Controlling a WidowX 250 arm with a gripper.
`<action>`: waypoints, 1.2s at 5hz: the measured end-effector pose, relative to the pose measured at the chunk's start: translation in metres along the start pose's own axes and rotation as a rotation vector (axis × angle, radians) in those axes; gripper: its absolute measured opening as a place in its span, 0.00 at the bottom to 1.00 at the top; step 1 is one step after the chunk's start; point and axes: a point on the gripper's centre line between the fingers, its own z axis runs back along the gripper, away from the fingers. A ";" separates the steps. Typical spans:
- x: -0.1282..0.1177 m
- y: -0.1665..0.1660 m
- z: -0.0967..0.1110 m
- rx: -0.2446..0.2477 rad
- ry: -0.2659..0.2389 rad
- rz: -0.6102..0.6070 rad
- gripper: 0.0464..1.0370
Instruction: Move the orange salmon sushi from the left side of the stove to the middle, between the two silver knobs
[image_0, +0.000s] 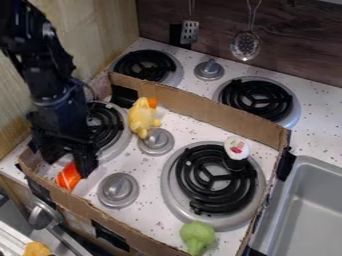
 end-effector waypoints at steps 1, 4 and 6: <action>-0.006 -0.005 -0.008 -0.008 -0.004 0.015 0.96; -0.005 -0.010 -0.030 0.024 -0.006 0.014 0.64; -0.005 -0.016 -0.028 0.090 -0.021 0.024 0.55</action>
